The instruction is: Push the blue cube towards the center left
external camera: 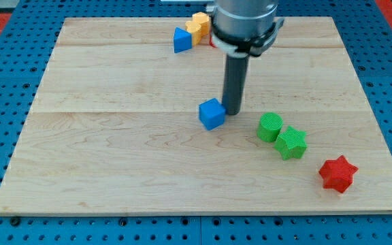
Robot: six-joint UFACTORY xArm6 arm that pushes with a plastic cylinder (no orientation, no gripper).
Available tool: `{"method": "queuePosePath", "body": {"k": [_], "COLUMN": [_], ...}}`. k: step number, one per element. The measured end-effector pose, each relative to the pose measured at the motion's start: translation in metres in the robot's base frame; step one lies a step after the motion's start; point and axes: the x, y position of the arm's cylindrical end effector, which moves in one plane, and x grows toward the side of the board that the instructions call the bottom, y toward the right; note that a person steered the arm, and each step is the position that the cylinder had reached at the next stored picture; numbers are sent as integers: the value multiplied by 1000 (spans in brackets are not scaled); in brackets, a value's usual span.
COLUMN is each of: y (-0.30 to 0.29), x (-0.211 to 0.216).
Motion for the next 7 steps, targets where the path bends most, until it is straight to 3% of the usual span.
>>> {"method": "queuePosePath", "body": {"k": [2, 4, 5, 6, 7], "y": [-28, -171, -131, -108, -169], "x": [27, -89, -55, 22, -4]}}
